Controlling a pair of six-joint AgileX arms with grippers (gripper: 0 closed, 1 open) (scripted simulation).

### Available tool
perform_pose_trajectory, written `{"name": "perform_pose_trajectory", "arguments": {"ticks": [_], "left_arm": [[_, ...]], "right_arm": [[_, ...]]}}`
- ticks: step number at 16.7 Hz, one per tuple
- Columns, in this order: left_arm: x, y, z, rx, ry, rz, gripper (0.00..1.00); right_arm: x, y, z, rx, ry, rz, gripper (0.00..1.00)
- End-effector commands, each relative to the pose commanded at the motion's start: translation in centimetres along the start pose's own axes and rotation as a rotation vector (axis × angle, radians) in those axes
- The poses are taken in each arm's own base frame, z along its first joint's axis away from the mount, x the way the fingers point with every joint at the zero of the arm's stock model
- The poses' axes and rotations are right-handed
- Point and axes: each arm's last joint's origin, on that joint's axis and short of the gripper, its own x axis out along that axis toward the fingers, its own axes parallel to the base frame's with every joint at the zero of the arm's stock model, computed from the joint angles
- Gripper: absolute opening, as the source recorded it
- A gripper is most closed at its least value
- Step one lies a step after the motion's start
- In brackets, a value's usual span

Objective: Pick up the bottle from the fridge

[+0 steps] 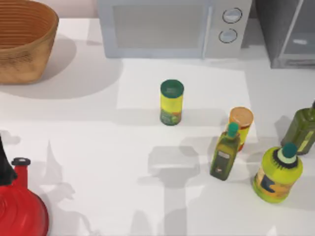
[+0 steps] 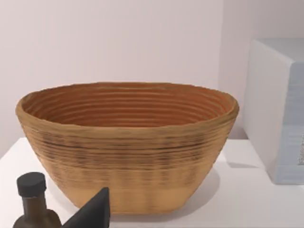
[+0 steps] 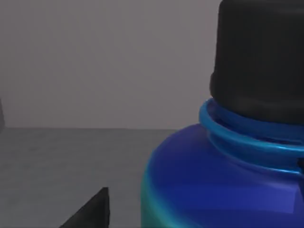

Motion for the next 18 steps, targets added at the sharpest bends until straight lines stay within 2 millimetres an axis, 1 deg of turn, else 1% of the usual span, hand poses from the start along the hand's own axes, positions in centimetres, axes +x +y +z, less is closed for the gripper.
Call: {"name": "perform_pose_trajectory", "arguments": {"ticks": [13,14,18], "left_arm": [[0.00,0.00,0.00,0.000,0.000,0.000,1.00],[0.00,0.00,0.00,0.000,0.000,0.000,1.00],[0.00,0.00,0.00,0.000,0.000,0.000,1.00]], "right_arm": [[0.00,0.00,0.00,0.000,0.000,0.000,0.02],[0.00,0.00,0.00,0.000,0.000,0.000,0.00],[0.00,0.00,0.00,0.000,0.000,0.000,0.00]]}}
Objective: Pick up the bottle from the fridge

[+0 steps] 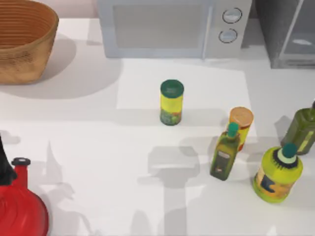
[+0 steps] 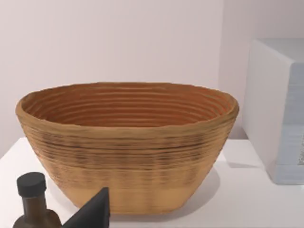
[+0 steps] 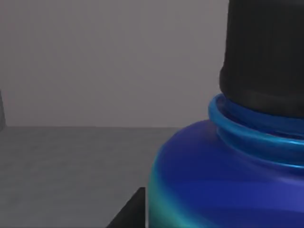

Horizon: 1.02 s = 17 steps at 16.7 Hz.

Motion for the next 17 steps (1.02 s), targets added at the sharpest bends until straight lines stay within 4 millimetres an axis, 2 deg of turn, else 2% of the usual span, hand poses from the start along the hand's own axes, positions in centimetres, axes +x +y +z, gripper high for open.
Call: {"name": "perform_pose_trajectory", "arguments": {"ticks": [5,13,17], "left_arm": [[0.0,0.0,0.0,0.000,0.000,0.000,1.00],[0.0,0.0,0.0,0.000,0.000,0.000,1.00],[0.0,0.0,0.0,0.000,0.000,0.000,1.00]], "right_arm": [[0.0,-0.1,0.2,0.001,-0.001,-0.002,0.00],[0.0,-0.2,4.9,0.002,0.000,-0.003,0.00],[-0.1,-0.2,4.8,0.004,0.004,-0.002,0.00]]}}
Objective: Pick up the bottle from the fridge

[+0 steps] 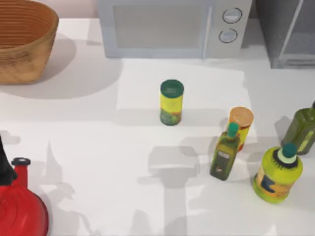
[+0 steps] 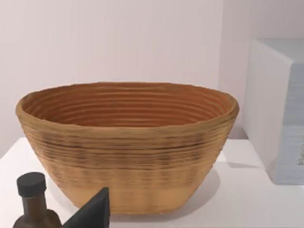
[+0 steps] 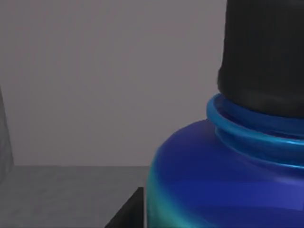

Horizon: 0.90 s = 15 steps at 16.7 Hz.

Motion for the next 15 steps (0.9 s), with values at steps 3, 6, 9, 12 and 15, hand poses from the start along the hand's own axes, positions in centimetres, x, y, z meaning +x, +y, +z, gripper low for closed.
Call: {"name": "perform_pose_trajectory", "arguments": {"ticks": [3,6,9,12,15], "left_arm": [[0.0,0.0,0.0,0.000,0.000,0.000,1.00],[0.0,0.0,0.0,0.000,0.000,0.000,1.00],[0.0,0.0,0.0,0.000,0.000,0.000,1.00],[0.0,0.0,0.0,0.000,0.000,0.000,1.00],[0.0,0.0,0.0,0.000,0.000,0.000,1.00]], "right_arm": [[-0.8,-0.1,0.3,-0.003,-0.010,0.002,0.00],[-3.1,-0.2,0.3,-0.001,-0.004,0.001,0.00],[-5.0,-0.3,0.4,-0.002,-0.006,0.000,0.00],[-7.5,-0.1,-0.4,0.007,0.020,-0.002,0.00],[-9.6,0.0,0.0,0.001,0.003,-0.001,0.00]]}}
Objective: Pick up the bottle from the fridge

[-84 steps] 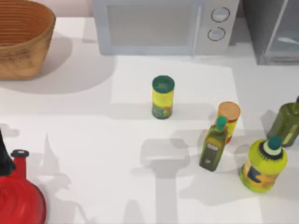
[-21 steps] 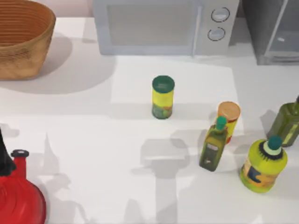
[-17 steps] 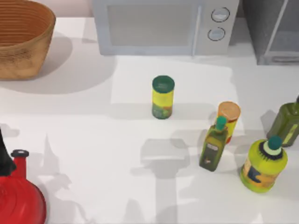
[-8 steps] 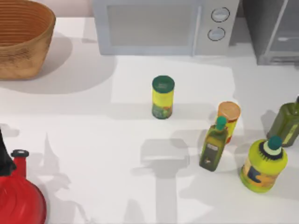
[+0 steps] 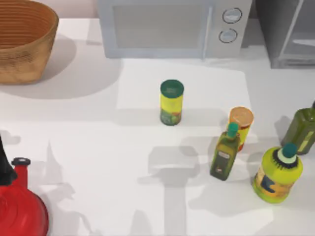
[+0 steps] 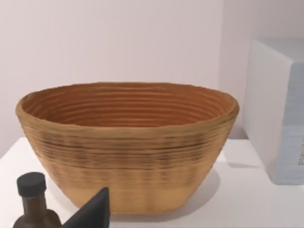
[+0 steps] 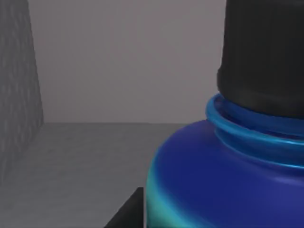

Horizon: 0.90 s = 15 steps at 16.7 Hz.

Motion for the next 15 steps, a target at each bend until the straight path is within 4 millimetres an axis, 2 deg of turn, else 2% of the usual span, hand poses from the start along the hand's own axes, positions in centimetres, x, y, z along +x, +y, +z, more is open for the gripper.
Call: {"name": "perform_pose_trajectory", "arguments": {"ticks": [8,12,15], "left_arm": [[0.0,0.0,0.0,0.000,0.000,0.000,1.00],[0.0,0.0,0.0,0.000,0.000,0.000,1.00],[0.0,0.0,0.0,0.000,0.000,0.000,1.00]], "right_arm": [[-0.5,0.4,0.3,0.001,0.004,0.007,0.00],[-2.4,2.2,2.9,-0.008,0.008,0.007,0.00],[-5.6,4.3,5.6,-0.013,0.007,0.004,0.00]]}}
